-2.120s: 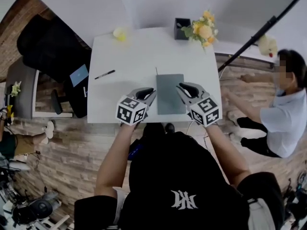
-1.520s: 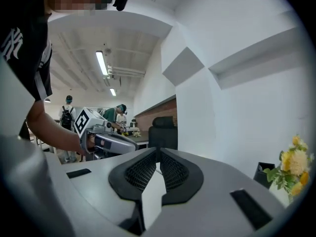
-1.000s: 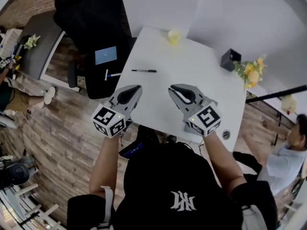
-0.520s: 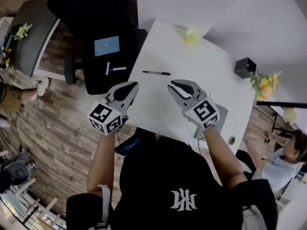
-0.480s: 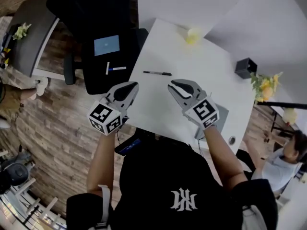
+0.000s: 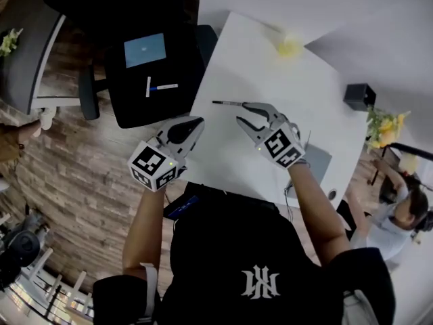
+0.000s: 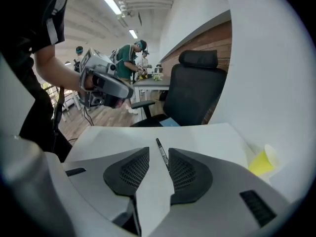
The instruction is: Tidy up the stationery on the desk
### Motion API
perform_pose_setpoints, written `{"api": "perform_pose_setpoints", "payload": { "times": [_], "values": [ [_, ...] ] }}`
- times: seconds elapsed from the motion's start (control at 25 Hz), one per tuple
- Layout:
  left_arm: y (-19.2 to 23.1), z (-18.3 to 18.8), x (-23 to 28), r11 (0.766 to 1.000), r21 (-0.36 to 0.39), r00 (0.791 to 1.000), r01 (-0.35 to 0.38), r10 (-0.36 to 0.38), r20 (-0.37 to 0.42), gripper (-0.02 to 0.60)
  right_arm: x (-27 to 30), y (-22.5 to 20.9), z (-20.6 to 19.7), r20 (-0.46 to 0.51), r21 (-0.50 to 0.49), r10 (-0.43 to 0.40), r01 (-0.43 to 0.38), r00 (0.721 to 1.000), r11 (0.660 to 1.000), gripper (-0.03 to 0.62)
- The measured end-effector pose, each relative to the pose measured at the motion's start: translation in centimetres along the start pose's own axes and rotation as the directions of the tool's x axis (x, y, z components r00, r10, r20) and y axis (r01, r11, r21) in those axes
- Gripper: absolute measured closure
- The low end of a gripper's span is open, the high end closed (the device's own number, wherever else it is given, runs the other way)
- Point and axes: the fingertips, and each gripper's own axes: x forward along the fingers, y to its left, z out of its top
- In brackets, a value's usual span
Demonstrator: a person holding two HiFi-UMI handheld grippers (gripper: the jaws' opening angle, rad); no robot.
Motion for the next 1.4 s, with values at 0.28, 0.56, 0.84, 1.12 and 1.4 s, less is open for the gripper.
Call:
{"api": "perform_pose_setpoints", "payload": {
  "times": [0.28, 0.56, 0.84, 1.12, 1.4],
  "values": [
    [1.0, -2.3, 1.2, 0.998, -0.010, 0.995, 0.058, -0.059, -0.076, 0.578, 3.2, -0.8, -1.3, -0.130, -0.133, 0.011, -0.029, 0.991, 0.991, 0.461],
    [1.7, -3.1, 2.2, 0.995, -0.025, 0.991, 0.094, -0.096, -0.093, 0.578, 5.1, -1.3, -2.6, -0.226, -0.194, 0.044, -0.090, 0.973, 0.977, 0.476],
    [2.5, -2.8, 2.7, 0.994, -0.052, 0.991, 0.098, -0.102, -0.082, 0.578, 5.8, -1.2, -3.5, -0.290, -0.195, 0.099, -0.160, 0.952, 0.968, 0.506],
    [2.2, -2.5, 2.9, 0.993, -0.040, 0.990, 0.113, -0.116, -0.084, 0.578, 5.7, -1.0, -3.5, -0.285, -0.185, 0.106, -0.163, 0.953, 0.969, 0.528],
    [0.4, -2.1, 3.5, 0.990, 0.000, 0.984, 0.141, -0.140, -0.110, 0.578, 3.7, -1.5, -2.0, -0.211, -0.154, 0.061, -0.095, 0.976, 0.984, 0.528]
  ]
}}
